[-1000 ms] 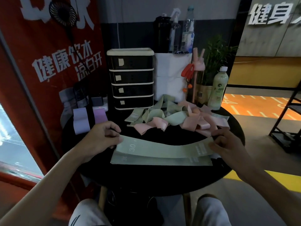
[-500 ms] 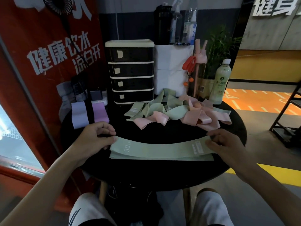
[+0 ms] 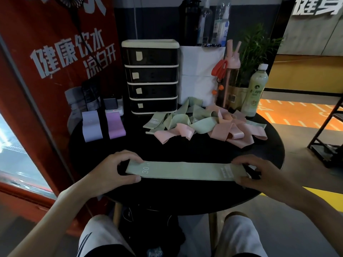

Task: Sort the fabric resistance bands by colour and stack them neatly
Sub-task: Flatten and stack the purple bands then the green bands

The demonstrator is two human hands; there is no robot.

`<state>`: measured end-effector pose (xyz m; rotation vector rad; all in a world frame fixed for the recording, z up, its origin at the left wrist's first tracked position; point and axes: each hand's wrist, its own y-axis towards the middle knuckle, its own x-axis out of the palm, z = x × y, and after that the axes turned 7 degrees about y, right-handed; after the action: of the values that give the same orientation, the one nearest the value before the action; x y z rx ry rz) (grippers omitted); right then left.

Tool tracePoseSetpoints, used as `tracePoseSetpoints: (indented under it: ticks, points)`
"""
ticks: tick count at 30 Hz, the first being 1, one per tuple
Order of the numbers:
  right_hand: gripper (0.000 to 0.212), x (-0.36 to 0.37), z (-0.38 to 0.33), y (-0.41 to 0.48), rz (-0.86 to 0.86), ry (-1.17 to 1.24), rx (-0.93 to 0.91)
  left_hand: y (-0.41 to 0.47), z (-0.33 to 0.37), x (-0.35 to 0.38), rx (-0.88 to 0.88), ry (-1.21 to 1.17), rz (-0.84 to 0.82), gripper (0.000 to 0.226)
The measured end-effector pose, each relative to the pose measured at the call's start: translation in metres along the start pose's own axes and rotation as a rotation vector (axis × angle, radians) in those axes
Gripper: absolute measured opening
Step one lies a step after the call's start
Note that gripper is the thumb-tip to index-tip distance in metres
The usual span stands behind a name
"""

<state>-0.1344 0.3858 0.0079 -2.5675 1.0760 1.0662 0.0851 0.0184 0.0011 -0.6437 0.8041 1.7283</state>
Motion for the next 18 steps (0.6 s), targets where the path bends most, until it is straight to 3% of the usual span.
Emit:
tracePoseSetpoints:
  ticks: [8, 12, 18]
  points:
    - [0.051, 0.003, 0.008, 0.004, 0.004, -0.026, -0.039, 0.003, -0.008, -0.001, 0.022, -0.011, -0.008, 0.057]
    - [0.031, 0.003, 0.008, 0.004, 0.022, -0.048, -0.055, 0.003, -0.007, 0.0, 0.024, -0.012, -0.015, 0.057]
    - [0.026, 0.005, 0.008, 0.009, 0.002, -0.119, -0.068, 0.012, 0.0, 0.011, 0.042, 0.022, 0.053, 0.038]
